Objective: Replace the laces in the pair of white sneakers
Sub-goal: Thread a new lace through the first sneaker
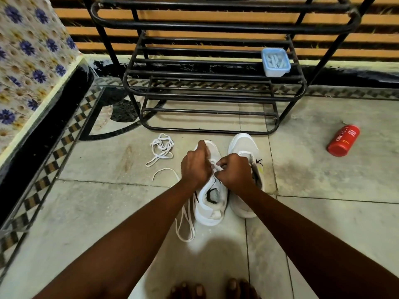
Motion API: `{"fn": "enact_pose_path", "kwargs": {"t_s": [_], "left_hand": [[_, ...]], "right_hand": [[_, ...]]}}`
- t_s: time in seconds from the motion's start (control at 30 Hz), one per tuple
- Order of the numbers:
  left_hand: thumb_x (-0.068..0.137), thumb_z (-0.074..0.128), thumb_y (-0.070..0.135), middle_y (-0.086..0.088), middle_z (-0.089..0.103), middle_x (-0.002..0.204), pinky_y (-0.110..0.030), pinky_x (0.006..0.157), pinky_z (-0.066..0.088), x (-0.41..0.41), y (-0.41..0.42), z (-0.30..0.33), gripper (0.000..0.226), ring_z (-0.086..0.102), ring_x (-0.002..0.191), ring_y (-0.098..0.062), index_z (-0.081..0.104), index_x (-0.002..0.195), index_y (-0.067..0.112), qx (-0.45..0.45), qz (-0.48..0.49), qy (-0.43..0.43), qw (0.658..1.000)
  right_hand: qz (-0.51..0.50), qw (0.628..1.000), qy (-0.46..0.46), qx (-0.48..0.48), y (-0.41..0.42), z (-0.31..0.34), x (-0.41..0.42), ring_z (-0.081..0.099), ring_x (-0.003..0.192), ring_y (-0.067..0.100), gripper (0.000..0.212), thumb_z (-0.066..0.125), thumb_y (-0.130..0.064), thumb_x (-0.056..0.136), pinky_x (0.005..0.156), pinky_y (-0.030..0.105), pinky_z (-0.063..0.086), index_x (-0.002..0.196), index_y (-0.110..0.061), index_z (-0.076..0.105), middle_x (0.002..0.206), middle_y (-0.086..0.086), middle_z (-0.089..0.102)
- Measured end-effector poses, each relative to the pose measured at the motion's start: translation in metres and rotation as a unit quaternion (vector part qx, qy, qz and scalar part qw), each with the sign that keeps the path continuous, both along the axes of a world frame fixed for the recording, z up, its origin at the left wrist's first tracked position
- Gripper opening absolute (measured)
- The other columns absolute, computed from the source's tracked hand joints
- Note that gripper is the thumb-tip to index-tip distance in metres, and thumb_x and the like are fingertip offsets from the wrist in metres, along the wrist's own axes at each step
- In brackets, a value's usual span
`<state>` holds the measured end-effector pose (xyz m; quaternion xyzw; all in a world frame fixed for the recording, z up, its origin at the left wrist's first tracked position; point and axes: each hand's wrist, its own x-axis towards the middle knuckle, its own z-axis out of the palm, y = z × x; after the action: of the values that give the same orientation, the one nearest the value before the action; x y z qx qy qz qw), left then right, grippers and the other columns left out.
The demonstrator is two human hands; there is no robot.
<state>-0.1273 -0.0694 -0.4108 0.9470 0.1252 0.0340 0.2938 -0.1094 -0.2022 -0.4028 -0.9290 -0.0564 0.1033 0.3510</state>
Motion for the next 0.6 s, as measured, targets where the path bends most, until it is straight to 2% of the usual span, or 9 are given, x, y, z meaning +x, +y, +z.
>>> {"fn": "enact_pose_path", "kwargs": {"t_s": [0.1, 0.2, 0.33, 0.43, 0.53, 0.6], "left_hand": [[0.080, 0.069, 0.010, -0.001, 0.069, 0.078, -0.042, 0.064, 0.052, -0.004, -0.002, -0.001, 0.033, 0.064, 0.075, -0.034, 0.045, 0.098, 0.022, 0.003, 0.003, -0.013, 1.000], [0.079, 0.063, 0.007, 0.000, 0.068, 0.080, -0.037, 0.061, 0.045, -0.006, -0.007, -0.002, 0.031, 0.062, 0.076, -0.036, 0.046, 0.101, 0.021, 0.052, -0.025, -0.024, 0.998], [0.079, 0.063, 0.007, -0.003, 0.069, 0.081, -0.036, 0.061, 0.041, -0.003, -0.005, 0.003, 0.030, 0.062, 0.078, -0.038, 0.048, 0.101, 0.021, 0.070, -0.041, -0.018, 0.997], [0.081, 0.066, 0.011, -0.007, 0.070, 0.087, -0.034, 0.062, 0.035, 0.000, -0.006, 0.010, 0.031, 0.064, 0.084, -0.041, 0.049, 0.105, 0.020, 0.112, -0.091, -0.004, 0.990], [0.078, 0.067, 0.009, -0.006, 0.065, 0.081, -0.034, 0.063, 0.033, 0.004, -0.005, 0.013, 0.032, 0.059, 0.080, -0.040, 0.043, 0.093, 0.023, 0.101, -0.097, -0.004, 0.990], [0.076, 0.068, 0.007, 0.005, 0.055, 0.068, -0.033, 0.063, 0.031, 0.003, -0.002, 0.010, 0.035, 0.051, 0.070, -0.033, 0.038, 0.079, 0.025, 0.058, -0.068, -0.011, 0.996]], "right_hand": [[0.017, 1.000, 0.010, -0.022, -0.002, -0.002, 0.006, 0.069, 0.083, 0.017, 0.028, 0.080, -0.020, 0.060, 0.069, 0.025, 0.048, 0.088, -0.017, 0.078, 0.073, -0.011, 0.067], [0.026, 0.999, 0.020, -0.029, -0.002, 0.000, 0.009, 0.070, 0.087, 0.018, 0.033, 0.083, -0.018, 0.057, 0.079, 0.033, 0.057, 0.090, -0.019, 0.079, 0.078, -0.013, 0.069], [0.032, 0.999, 0.015, -0.028, -0.003, 0.000, 0.009, 0.071, 0.092, 0.019, 0.033, 0.081, -0.021, 0.058, 0.085, 0.037, 0.056, 0.091, -0.022, 0.080, 0.084, -0.012, 0.075], [0.047, 0.998, 0.025, -0.019, -0.007, 0.005, 0.011, 0.070, 0.094, 0.018, 0.031, 0.084, -0.013, 0.063, 0.089, 0.035, 0.054, 0.093, -0.015, 0.081, 0.091, -0.004, 0.077], [0.044, 0.998, 0.028, -0.019, -0.009, 0.008, 0.011, 0.070, 0.094, 0.017, 0.032, 0.085, -0.011, 0.063, 0.091, 0.033, 0.052, 0.095, -0.012, 0.080, 0.087, -0.005, 0.075], [0.034, 0.999, 0.024, -0.011, -0.010, 0.007, 0.010, 0.070, 0.093, 0.015, 0.034, 0.085, -0.013, 0.061, 0.093, 0.034, 0.051, 0.094, -0.014, 0.080, 0.086, -0.008, 0.074]]}}
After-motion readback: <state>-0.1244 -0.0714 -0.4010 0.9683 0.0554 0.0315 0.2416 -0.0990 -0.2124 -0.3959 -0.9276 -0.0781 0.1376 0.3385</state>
